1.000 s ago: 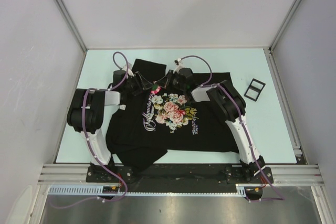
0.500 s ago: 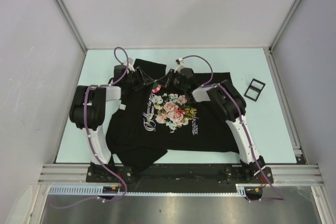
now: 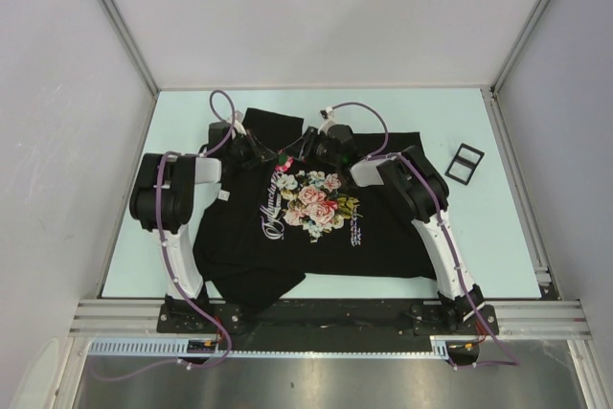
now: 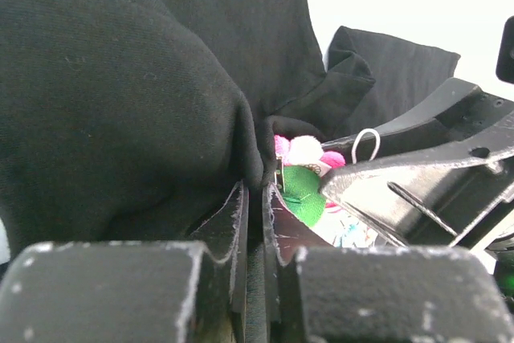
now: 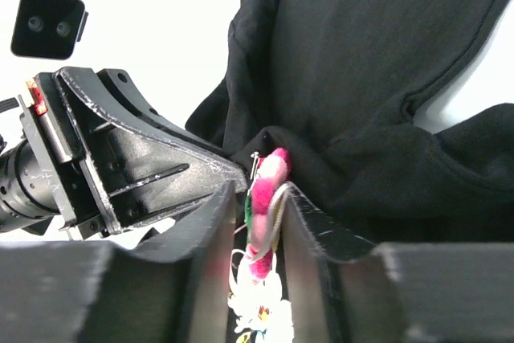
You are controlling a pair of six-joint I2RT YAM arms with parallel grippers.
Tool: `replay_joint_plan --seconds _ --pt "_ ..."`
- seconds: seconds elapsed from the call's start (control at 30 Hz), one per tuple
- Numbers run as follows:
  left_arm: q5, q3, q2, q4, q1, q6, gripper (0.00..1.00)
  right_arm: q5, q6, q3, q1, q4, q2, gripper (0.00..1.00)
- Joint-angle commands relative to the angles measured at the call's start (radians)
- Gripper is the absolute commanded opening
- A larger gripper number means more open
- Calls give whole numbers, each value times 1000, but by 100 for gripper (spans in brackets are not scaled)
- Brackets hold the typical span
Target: Remove the brooch from the garment
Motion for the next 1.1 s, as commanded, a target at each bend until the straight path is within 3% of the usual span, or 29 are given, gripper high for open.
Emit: replay_joint_plan --seconds 0.0,0.13,0.3,0.73,0.9,1.0,1.07 --pt "32 30 11 16 3 8 6 -30 12 3 0 11 -10 38" --pt "38 30 12 22 1 4 4 -42 8 4 0 -16 -15 43" --pt "47 27 8 34 -3 4 4 -53 -6 47 8 -70 10 43" --pt "50 27 -5 33 -16 22 3 -39 -29 98 19 -107 34 31" --pt "50 26 -8 31 -17 28 2 -45 -26 105 19 -102 42 22" --pt "50 23 -11 33 -17 27 3 -50 -21 95 17 -79 42 3" --pt "48 13 -17 40 -17 25 4 -56 -9 84 14 -38 39 0"
